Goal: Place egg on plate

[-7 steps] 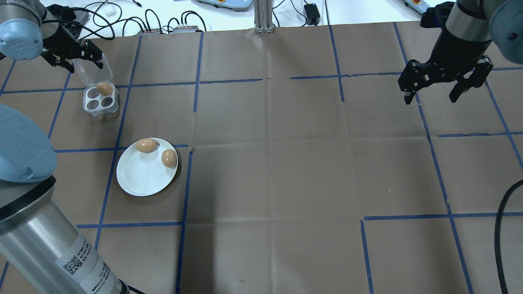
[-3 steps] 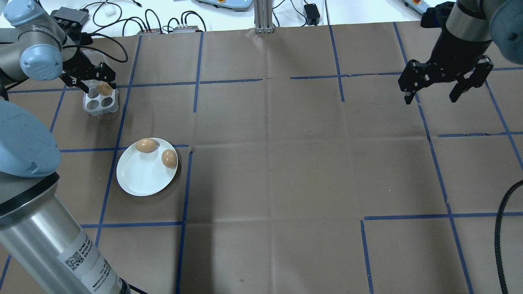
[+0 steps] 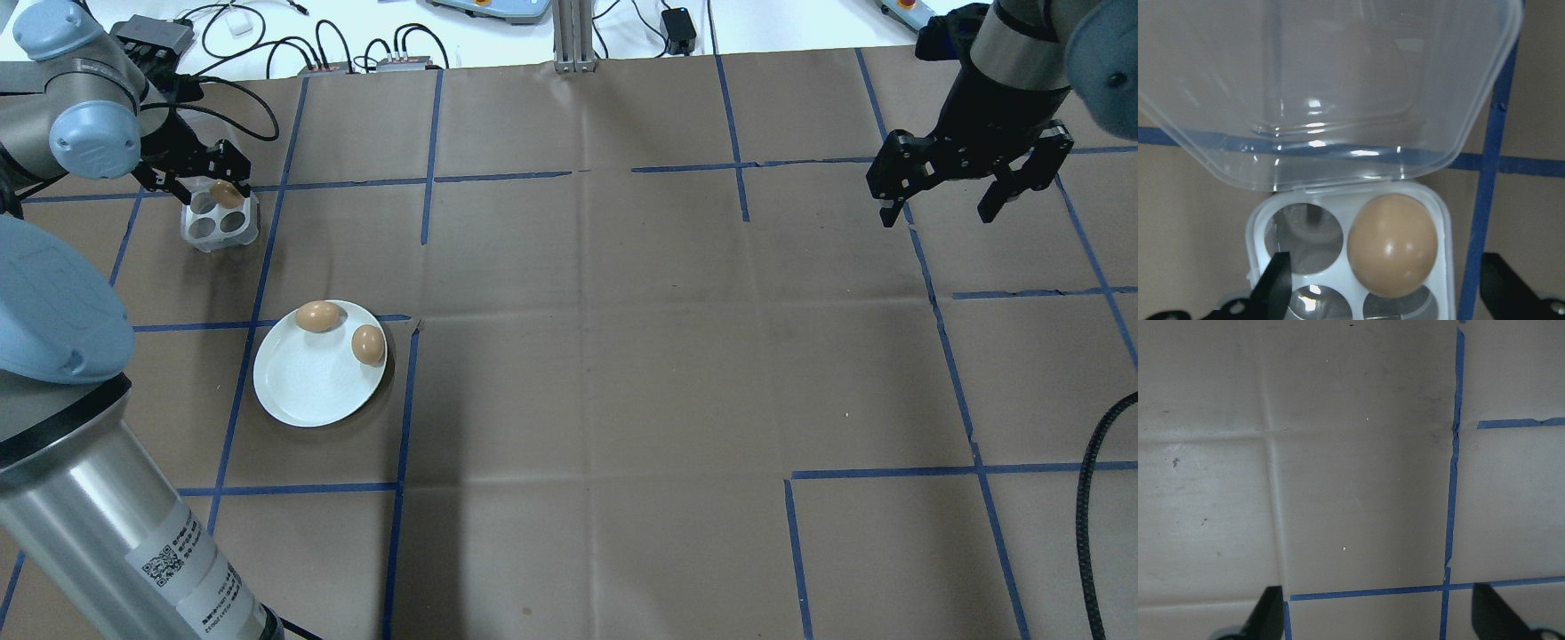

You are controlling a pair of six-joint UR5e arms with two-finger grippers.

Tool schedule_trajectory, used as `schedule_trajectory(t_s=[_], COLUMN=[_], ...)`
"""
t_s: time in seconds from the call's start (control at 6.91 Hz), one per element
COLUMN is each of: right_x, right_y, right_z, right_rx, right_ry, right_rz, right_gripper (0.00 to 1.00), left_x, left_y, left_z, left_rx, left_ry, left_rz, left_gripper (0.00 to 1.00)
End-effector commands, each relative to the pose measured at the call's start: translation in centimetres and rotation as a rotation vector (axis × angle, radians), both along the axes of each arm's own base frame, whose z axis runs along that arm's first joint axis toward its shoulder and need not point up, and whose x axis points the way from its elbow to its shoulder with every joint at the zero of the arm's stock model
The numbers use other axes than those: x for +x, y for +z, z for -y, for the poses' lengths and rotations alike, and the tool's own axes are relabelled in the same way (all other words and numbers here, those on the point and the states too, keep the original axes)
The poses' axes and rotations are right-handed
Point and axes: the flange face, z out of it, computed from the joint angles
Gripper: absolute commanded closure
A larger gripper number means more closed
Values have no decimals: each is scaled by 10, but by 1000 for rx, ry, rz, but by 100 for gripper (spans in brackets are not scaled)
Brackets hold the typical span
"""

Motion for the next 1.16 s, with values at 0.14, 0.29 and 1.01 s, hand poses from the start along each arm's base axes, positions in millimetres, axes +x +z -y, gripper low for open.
schedule_trajectory(t_s=[0.14, 0.29, 1.01], right_x=[0, 0, 0], right_y=[0, 0, 0], right_z=[0, 0, 0], right_rx=[1, 1, 0], right_ry=[0, 0, 0], right_rz=[0, 0, 0], right_gripper=[0, 0, 0], left_x=[1, 1, 2], left_y=[-2, 1, 13], left_z=[1, 1, 3], left_rx=[0, -4, -23], left_ry=[6, 6, 6], left_rz=[1, 3, 11], left_gripper=[30, 37, 44])
